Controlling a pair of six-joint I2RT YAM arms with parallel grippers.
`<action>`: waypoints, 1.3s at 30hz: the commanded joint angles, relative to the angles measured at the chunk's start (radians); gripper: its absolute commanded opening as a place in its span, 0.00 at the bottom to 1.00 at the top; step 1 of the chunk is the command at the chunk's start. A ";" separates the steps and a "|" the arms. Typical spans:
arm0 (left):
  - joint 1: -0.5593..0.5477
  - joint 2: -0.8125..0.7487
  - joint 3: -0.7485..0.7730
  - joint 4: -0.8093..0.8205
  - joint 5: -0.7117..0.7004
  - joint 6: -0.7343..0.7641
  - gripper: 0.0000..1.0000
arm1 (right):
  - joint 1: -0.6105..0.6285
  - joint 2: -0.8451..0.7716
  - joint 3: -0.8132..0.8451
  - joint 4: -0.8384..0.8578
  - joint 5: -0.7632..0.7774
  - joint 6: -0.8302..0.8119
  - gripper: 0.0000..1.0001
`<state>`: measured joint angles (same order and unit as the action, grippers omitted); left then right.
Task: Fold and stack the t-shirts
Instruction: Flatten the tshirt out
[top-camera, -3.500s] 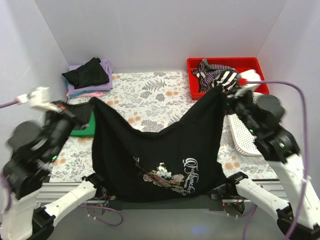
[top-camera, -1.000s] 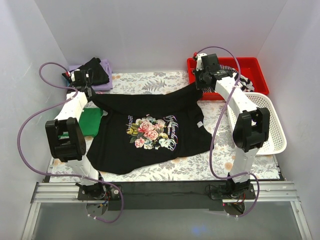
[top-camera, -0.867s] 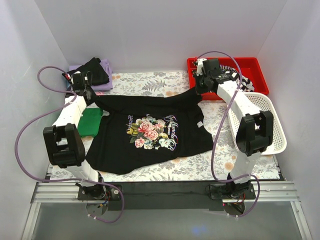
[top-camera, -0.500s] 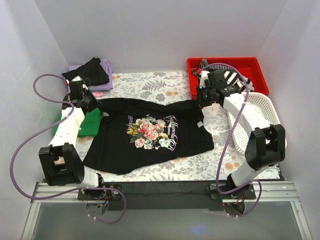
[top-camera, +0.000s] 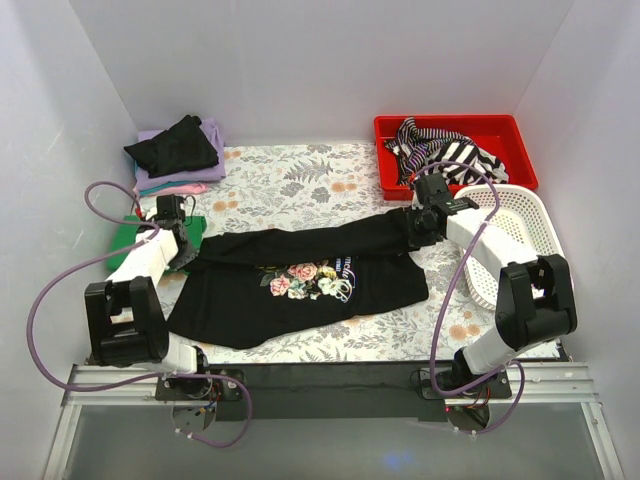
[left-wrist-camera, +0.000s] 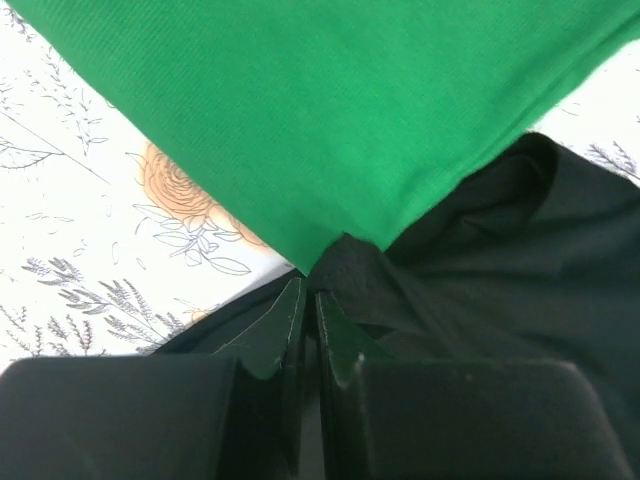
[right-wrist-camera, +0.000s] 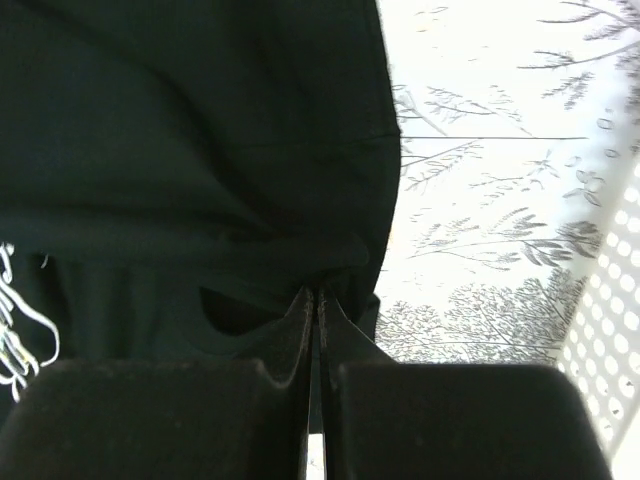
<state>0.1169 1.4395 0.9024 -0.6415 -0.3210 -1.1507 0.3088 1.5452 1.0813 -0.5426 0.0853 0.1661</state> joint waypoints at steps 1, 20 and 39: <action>0.003 0.031 0.043 -0.004 -0.064 -0.006 0.00 | -0.002 -0.013 -0.006 0.007 0.102 0.042 0.02; 0.010 -0.166 0.184 0.110 0.199 -0.066 0.08 | -0.010 -0.088 0.094 0.136 0.041 0.047 0.48; 0.009 -0.123 0.212 -0.055 0.387 0.016 0.00 | -0.070 0.268 0.286 0.118 -0.078 0.016 0.43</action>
<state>0.1226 1.4982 1.1614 -0.6140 0.0967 -1.1561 0.2474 1.8629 1.3521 -0.4358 0.0219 0.2001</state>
